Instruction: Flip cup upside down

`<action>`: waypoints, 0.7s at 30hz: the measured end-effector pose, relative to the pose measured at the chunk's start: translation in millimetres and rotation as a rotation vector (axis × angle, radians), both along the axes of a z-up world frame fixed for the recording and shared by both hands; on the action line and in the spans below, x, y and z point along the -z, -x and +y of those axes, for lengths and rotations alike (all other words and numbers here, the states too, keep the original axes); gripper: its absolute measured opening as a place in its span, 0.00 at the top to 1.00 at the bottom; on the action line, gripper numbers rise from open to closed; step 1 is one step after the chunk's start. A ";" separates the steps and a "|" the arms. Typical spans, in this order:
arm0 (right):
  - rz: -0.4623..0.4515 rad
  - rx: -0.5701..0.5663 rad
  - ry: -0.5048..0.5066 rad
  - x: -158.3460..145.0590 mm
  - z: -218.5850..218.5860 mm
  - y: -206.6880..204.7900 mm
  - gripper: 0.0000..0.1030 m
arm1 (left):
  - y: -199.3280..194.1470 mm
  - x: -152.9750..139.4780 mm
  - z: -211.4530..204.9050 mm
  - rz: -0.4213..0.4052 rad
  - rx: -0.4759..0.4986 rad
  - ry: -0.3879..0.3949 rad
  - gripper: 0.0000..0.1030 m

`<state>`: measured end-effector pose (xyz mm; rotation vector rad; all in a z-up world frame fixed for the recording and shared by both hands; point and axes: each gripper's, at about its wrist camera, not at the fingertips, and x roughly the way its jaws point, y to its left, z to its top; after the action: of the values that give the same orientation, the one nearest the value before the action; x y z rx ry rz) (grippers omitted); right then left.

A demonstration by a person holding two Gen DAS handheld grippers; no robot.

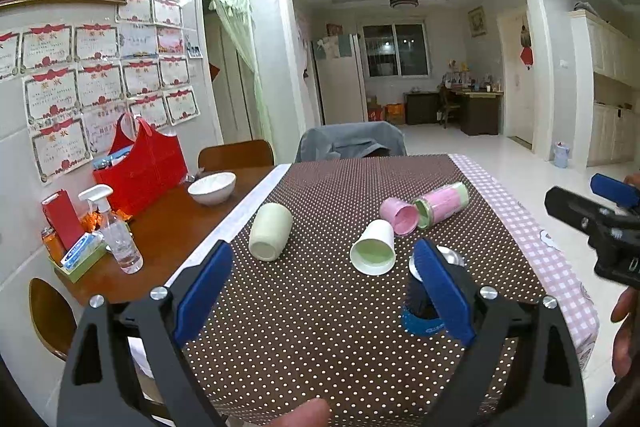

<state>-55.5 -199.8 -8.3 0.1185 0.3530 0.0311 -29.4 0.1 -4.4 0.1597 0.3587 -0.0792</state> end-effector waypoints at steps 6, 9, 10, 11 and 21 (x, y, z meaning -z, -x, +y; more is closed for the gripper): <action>-0.027 0.024 0.015 -6.3 3.9 14.9 0.06 | 13.2 -11.0 1.7 -0.032 -0.017 0.021 0.12; -0.033 0.041 0.023 -7.6 4.7 19.1 0.06 | 17.8 -14.9 4.7 -0.043 -0.030 0.028 0.12; -0.035 0.046 0.025 -8.0 5.0 20.0 0.06 | 19.9 -16.4 5.6 -0.051 -0.036 0.032 0.12; -0.035 0.050 0.025 -8.0 5.6 20.8 0.06 | 21.4 -17.3 6.7 -0.056 -0.043 0.035 0.12; -0.046 0.046 0.056 -9.0 16.6 25.4 0.06 | 28.4 -16.6 4.5 -0.055 -0.061 0.031 0.12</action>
<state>-81.0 -183.2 0.7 0.0704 0.3053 -0.0211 -57.8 4.6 12.3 0.1199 0.3071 -0.0199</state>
